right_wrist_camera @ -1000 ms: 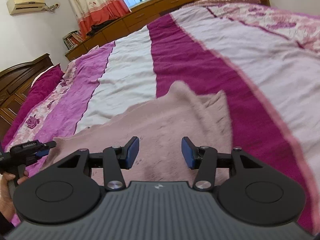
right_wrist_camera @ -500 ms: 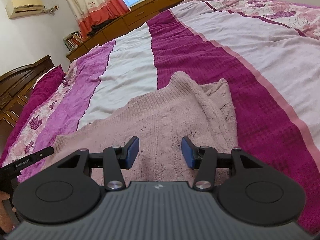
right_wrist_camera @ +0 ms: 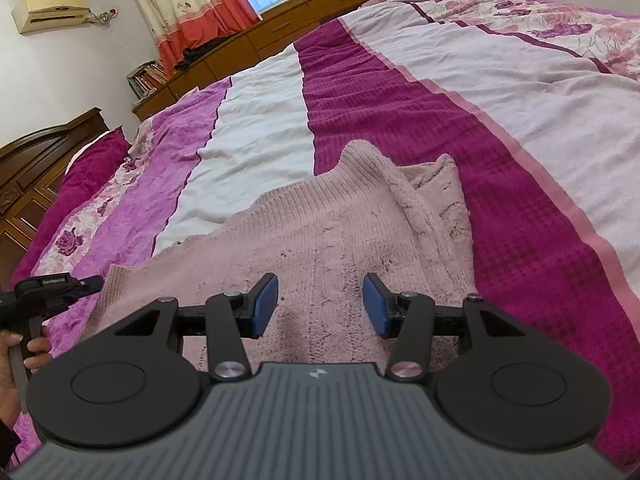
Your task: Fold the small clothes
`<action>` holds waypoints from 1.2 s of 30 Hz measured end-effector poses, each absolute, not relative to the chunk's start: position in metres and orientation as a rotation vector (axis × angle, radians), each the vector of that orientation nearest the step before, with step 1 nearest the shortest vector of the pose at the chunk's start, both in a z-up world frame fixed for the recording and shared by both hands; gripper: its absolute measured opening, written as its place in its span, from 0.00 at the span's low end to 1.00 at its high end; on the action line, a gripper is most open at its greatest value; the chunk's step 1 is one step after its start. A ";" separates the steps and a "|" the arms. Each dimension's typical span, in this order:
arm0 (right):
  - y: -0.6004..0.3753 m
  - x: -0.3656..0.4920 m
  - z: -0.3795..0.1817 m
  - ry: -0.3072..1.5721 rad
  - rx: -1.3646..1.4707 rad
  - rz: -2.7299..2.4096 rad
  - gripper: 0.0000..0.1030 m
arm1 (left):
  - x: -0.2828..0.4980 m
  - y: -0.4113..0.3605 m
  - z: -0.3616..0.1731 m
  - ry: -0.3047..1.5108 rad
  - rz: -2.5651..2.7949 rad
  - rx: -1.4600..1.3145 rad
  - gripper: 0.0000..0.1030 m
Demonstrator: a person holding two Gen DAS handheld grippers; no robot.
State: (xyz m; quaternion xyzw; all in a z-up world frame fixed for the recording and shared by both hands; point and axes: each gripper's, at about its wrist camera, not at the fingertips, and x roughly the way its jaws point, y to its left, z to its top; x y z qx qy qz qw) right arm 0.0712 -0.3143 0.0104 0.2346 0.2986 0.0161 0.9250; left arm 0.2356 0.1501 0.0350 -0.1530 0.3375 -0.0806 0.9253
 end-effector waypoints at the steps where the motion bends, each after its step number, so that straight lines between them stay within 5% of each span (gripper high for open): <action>1: -0.314 0.072 0.010 0.614 0.478 0.033 0.54 | 0.238 0.151 0.032 0.703 -0.167 -0.324 0.32; 3: -0.313 0.072 0.009 0.616 0.474 0.033 0.54 | 0.237 0.149 0.028 0.697 -0.161 -0.317 0.43; 14: -0.313 0.073 0.005 0.617 0.472 0.032 0.54 | 0.212 0.112 0.027 0.633 -0.254 -0.101 0.42; 15: -0.314 0.074 0.005 0.617 0.473 0.033 0.54 | 0.210 0.109 0.028 0.625 -0.260 -0.087 0.42; 18: -0.314 0.074 0.003 0.615 0.477 0.033 0.54 | 0.207 0.106 0.030 0.619 -0.304 -0.093 0.15; 33: -0.314 0.074 0.003 0.614 0.478 0.032 0.54 | 0.201 0.098 0.025 0.657 -0.341 -0.075 0.17; 36: -0.314 0.074 0.003 0.613 0.474 0.032 0.54 | 0.197 0.099 0.029 0.627 -0.302 -0.064 0.10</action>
